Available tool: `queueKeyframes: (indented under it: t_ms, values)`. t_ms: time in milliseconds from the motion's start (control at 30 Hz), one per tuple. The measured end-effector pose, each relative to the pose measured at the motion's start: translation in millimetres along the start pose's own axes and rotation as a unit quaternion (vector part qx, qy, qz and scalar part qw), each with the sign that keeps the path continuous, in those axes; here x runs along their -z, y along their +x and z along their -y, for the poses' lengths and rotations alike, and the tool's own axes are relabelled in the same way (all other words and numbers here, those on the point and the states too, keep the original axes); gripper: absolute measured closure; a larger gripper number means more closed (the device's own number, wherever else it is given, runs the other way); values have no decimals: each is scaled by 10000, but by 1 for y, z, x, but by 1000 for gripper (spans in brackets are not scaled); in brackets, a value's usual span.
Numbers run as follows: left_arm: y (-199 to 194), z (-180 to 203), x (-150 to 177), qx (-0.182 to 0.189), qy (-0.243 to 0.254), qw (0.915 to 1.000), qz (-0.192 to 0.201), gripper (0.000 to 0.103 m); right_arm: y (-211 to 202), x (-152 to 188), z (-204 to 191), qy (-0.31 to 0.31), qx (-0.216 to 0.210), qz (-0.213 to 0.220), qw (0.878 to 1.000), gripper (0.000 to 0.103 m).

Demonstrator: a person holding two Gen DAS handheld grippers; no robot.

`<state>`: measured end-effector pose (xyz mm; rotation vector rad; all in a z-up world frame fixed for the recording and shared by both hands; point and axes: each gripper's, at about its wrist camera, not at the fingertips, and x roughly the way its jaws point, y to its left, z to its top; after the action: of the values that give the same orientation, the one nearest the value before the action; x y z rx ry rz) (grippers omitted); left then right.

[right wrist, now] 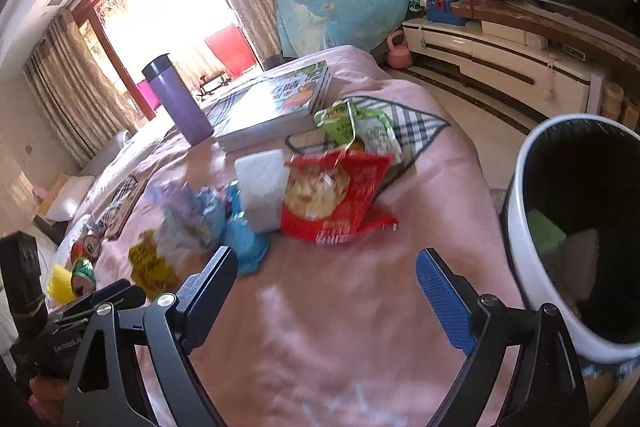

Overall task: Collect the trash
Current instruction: 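Grasp the yellow snack wrapper with the left gripper while the right grasps the red chip bag, then carry the yellow wrapper and red chip bag over the bin with both grippers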

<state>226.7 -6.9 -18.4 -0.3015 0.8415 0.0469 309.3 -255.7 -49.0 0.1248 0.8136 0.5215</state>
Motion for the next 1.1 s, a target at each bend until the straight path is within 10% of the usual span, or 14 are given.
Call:
queueKeyframes:
  t_ms: [200, 267, 333, 433, 1100]
  values:
    - [24, -1, -14, 173, -192, 9997, 28, 29, 35, -23, 13, 160, -79, -202, 9996, 18]
    - [32, -2, -14, 268, -178, 9995, -5, 43, 43, -25, 15, 168, -48, -288, 9994, 39]
    - [44, -2, -15, 380, -110, 9991, -138, 61, 50, -25, 15, 100, 18, -390, 9992, 84]
    - [44, 0, -15, 371, 47, 9993, -72, 71, 43, -21, 9, -42, 43, -297, 9995, 95]
    - [0, 38, 12, 938, 650, 9935, 2, 82, -60, 29, 8, -76, -104, 147, 9998, 101]
